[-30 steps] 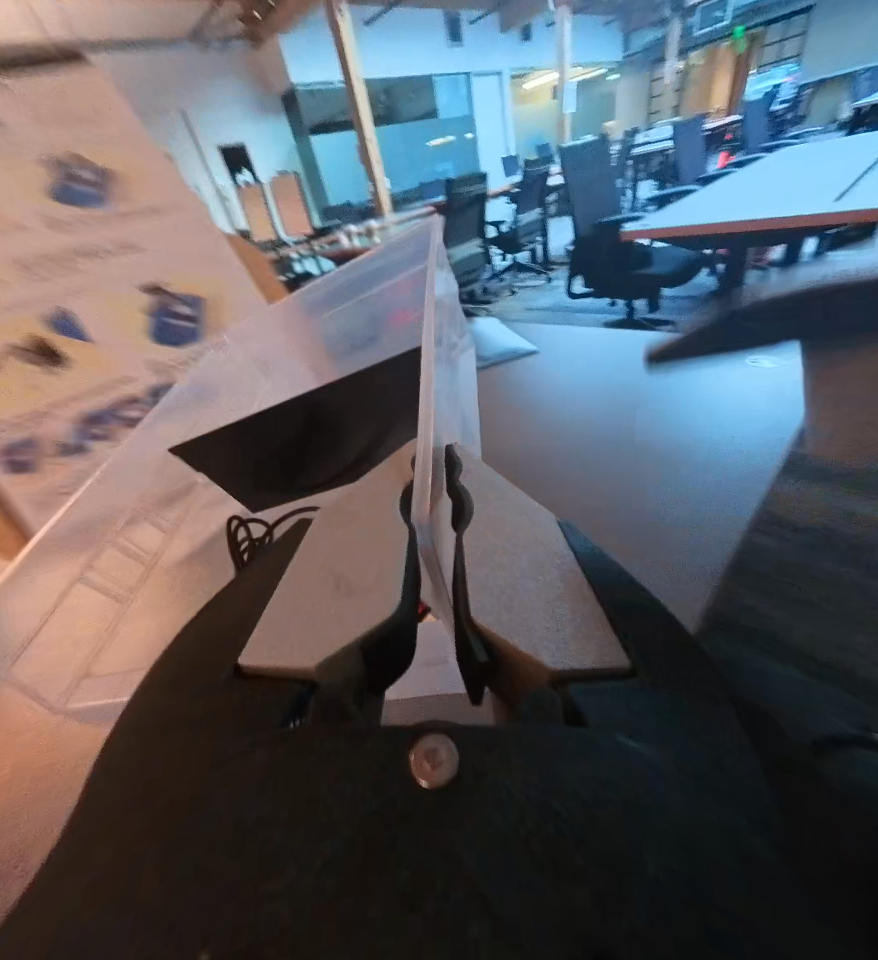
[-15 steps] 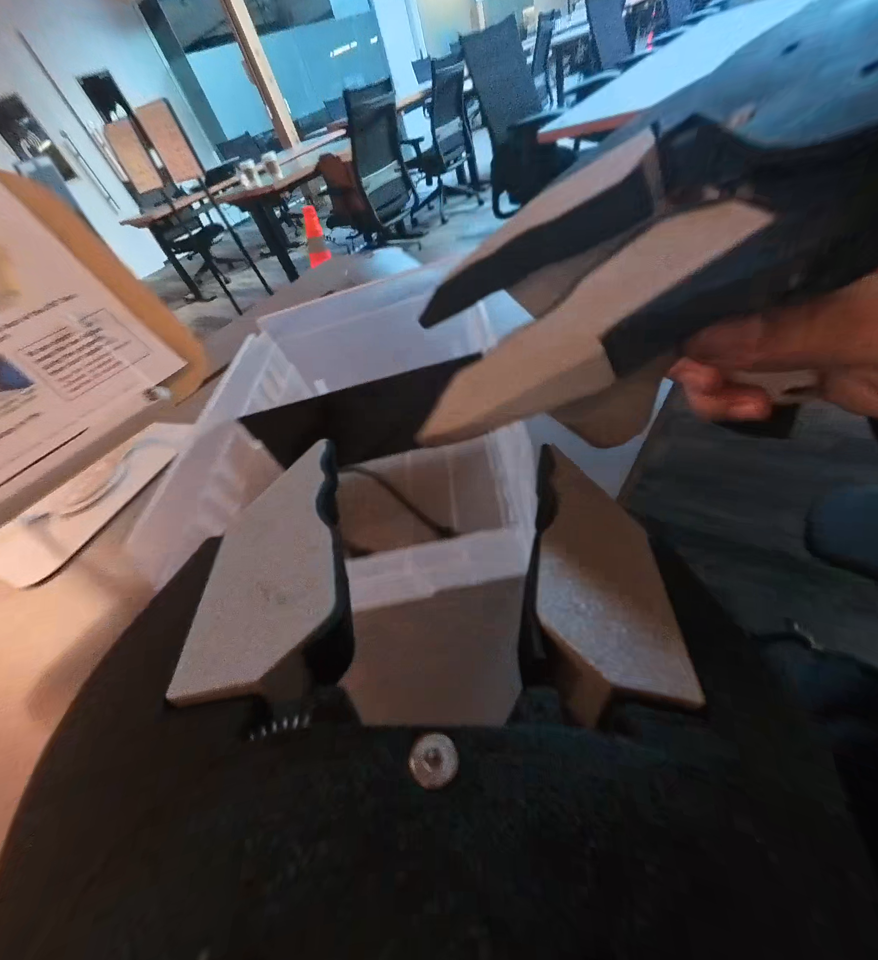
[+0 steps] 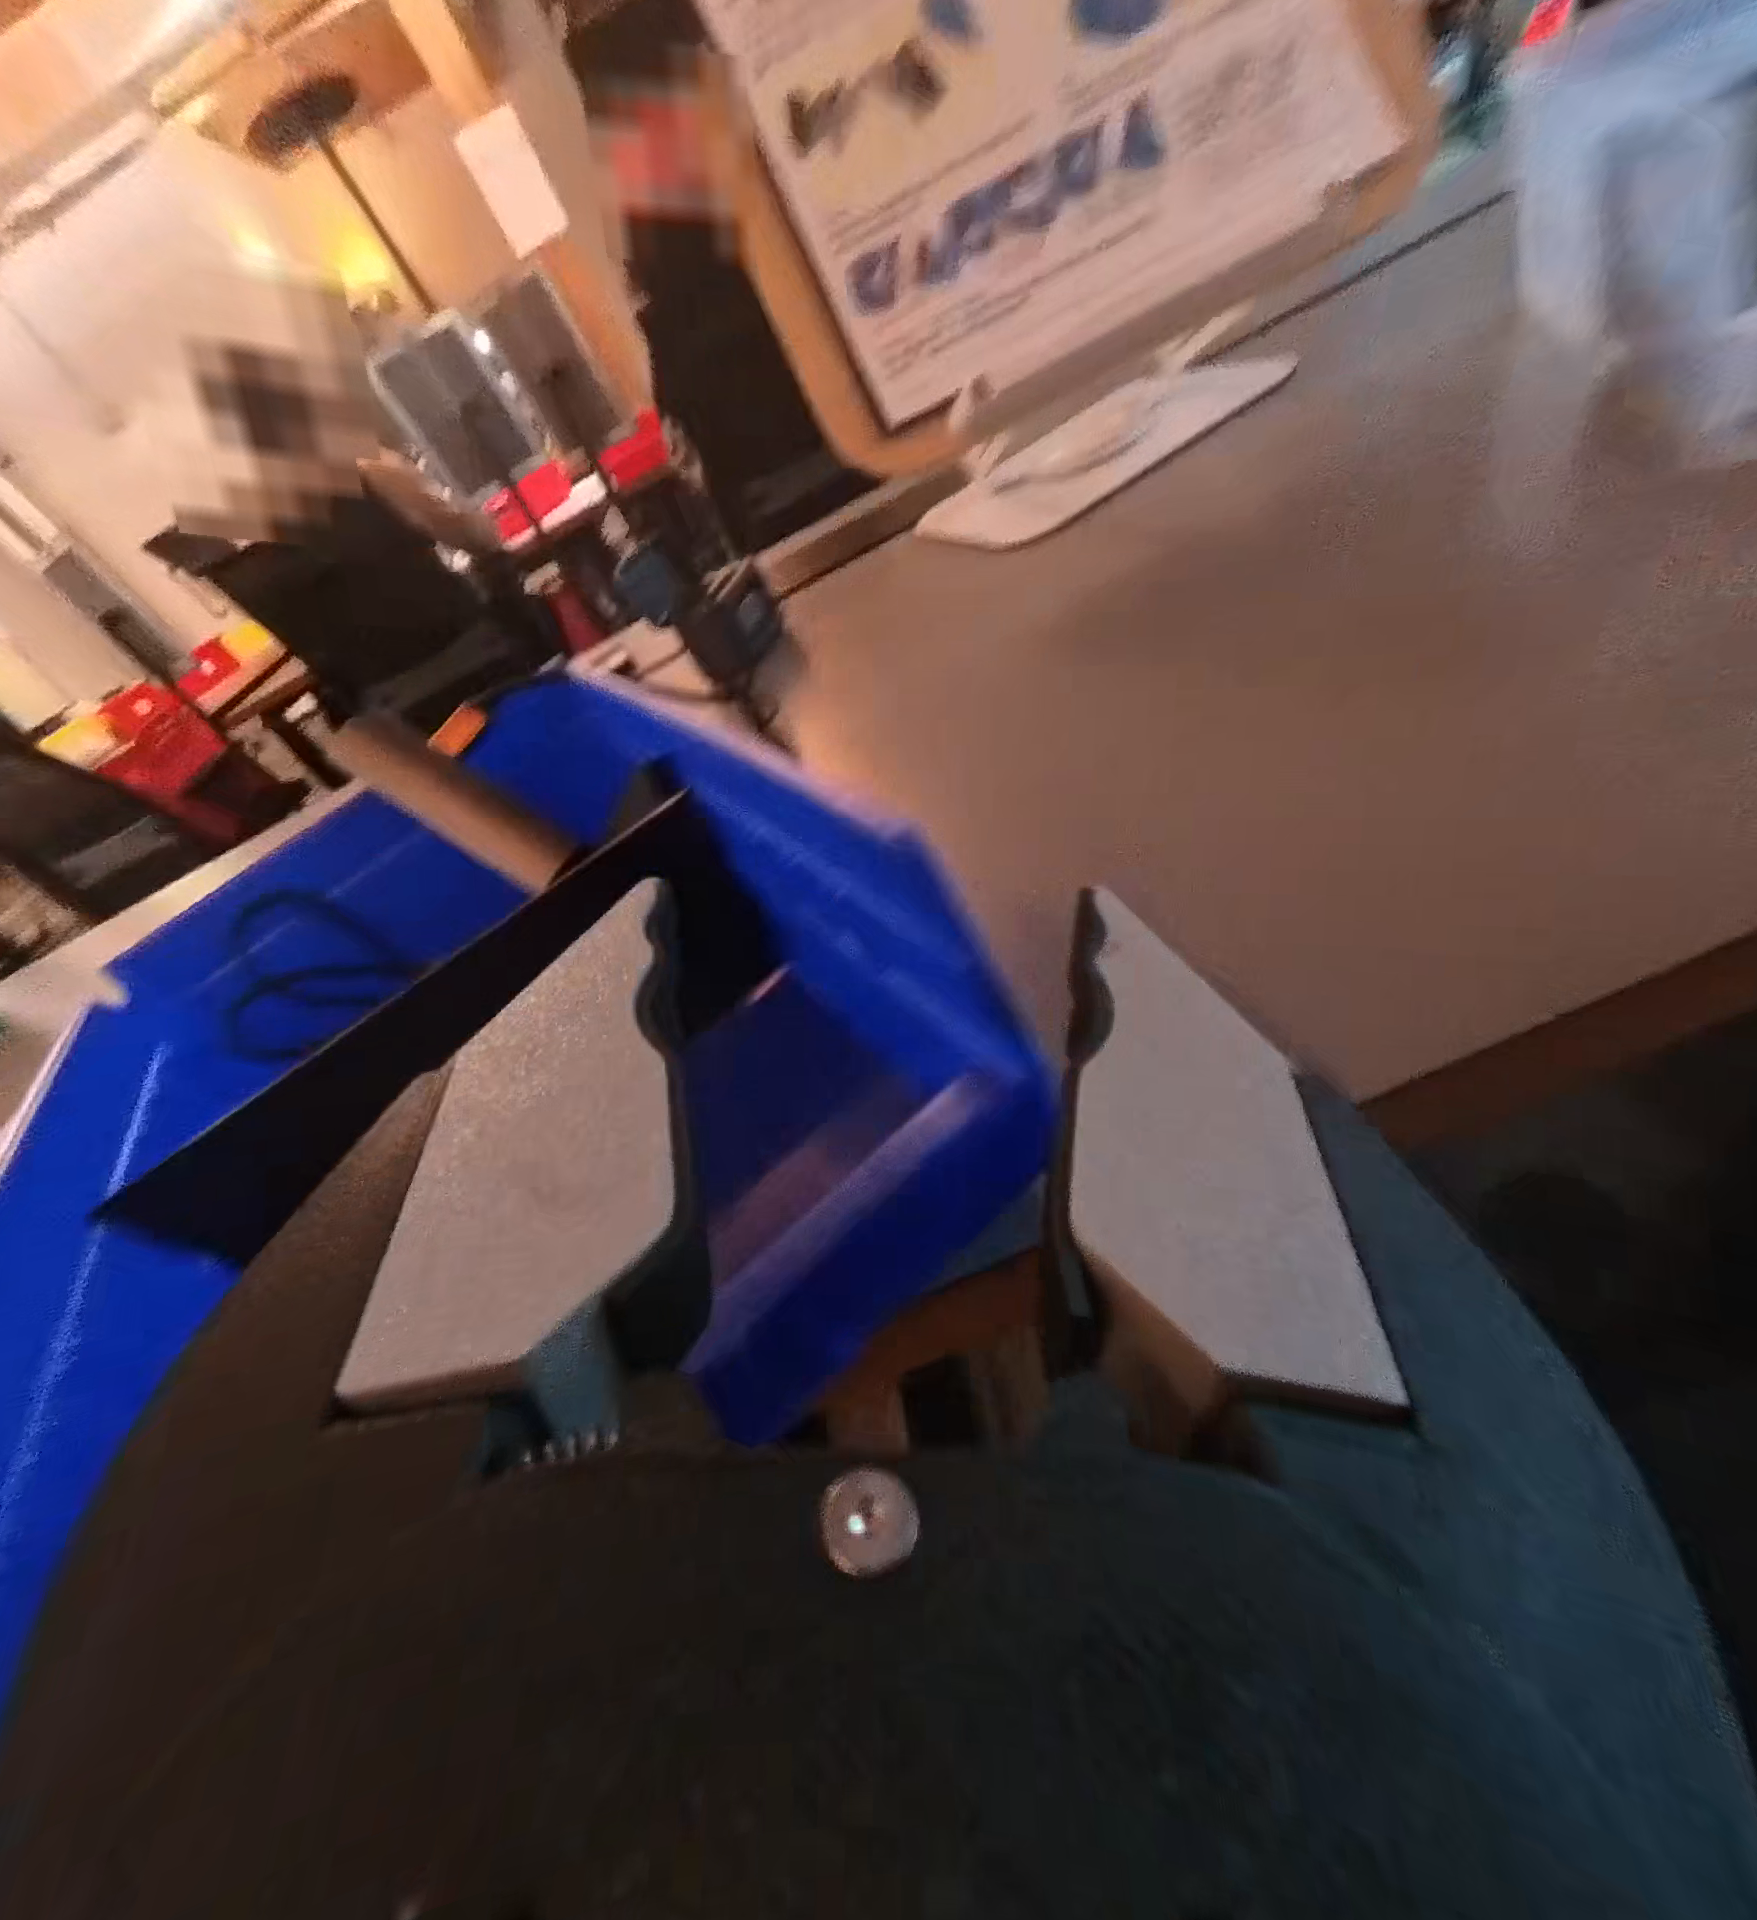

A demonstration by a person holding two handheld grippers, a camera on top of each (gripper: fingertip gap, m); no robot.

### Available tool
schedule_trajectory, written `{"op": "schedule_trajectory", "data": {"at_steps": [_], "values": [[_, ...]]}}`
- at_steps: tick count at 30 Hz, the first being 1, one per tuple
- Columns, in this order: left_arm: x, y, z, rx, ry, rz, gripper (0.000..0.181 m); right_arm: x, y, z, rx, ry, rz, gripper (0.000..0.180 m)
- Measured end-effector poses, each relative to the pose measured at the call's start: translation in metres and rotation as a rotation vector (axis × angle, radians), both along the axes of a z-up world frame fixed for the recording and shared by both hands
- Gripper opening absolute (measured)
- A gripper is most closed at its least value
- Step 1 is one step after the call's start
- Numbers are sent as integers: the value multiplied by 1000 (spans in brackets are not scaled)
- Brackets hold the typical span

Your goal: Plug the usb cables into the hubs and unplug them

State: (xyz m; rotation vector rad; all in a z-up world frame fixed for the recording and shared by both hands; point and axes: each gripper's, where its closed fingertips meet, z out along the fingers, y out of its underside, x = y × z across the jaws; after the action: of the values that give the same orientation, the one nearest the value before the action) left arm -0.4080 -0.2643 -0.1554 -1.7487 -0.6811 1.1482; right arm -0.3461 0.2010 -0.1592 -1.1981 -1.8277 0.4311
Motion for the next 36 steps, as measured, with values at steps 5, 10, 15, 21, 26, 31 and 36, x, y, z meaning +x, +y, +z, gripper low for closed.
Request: {"op": "schedule_trajectory", "data": {"at_steps": [5, 10, 15, 21, 26, 31, 36], "values": [[-36, -54, -4, 92, -92, -9, 119, 22, 61, 8, -158, 18, -130, 42], [-44, -85, 7, 278, -167, -88, 74, 31, 46, 14, -296, 86, -48, 43], [-39, -74, 15, 251, -129, 40, 88, 14, -9, 21, -420, 177, 103, 53], [-94, -82, 1, 113, -55, 267, 46, -42, -69, -2, -449, 146, 144, 65], [-109, -86, -1, 78, -12, 280, 0, -68, -45, -27, -286, 109, -9, 52], [-91, -87, 38, 199, 70, 232, 33, -57, -36, -19, -327, 123, 27, 56], [-84, -100, 21, 277, -150, 212, 83, -48, -39, 1, -377, 153, 58, 58]]}}
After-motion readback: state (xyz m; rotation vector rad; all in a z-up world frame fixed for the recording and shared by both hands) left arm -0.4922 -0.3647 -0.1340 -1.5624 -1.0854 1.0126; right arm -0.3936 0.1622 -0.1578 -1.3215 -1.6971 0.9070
